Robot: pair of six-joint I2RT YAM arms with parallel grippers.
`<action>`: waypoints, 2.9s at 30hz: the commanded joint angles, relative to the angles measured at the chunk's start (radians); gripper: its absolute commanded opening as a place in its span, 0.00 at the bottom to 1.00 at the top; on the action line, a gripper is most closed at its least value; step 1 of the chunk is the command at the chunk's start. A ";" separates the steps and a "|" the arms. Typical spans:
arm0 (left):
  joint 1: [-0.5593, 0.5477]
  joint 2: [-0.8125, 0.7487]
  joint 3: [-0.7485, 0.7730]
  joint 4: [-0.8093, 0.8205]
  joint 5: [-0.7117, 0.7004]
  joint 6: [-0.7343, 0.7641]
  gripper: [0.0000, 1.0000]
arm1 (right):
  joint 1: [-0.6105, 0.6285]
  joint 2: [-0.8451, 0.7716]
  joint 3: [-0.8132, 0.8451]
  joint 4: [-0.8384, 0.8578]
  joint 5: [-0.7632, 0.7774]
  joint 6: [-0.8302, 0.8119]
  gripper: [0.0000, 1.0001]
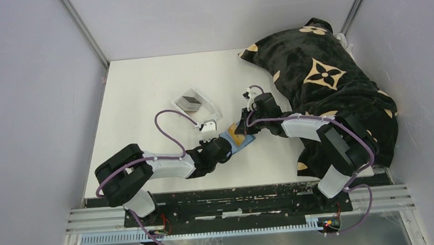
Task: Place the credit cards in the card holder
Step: Insert the credit card into the card holder.
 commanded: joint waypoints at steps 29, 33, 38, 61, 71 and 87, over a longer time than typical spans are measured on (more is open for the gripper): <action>-0.003 0.035 0.000 -0.071 -0.008 -0.021 0.09 | 0.004 0.072 0.012 0.024 -0.057 -0.020 0.01; -0.004 0.034 -0.005 -0.071 -0.008 -0.023 0.09 | 0.004 0.081 0.010 0.032 -0.062 -0.015 0.01; -0.004 0.025 -0.014 -0.078 -0.015 -0.023 0.09 | 0.005 0.098 0.008 0.036 -0.071 -0.008 0.01; -0.004 -0.006 -0.056 -0.179 -0.048 -0.064 0.09 | 0.001 0.138 0.001 0.033 -0.049 0.007 0.01; -0.004 0.042 -0.040 -0.206 -0.041 -0.067 0.09 | -0.004 0.160 0.012 0.019 -0.041 0.020 0.01; -0.005 0.069 -0.019 -0.216 -0.038 -0.067 0.08 | 0.001 0.192 0.017 -0.015 -0.031 0.025 0.01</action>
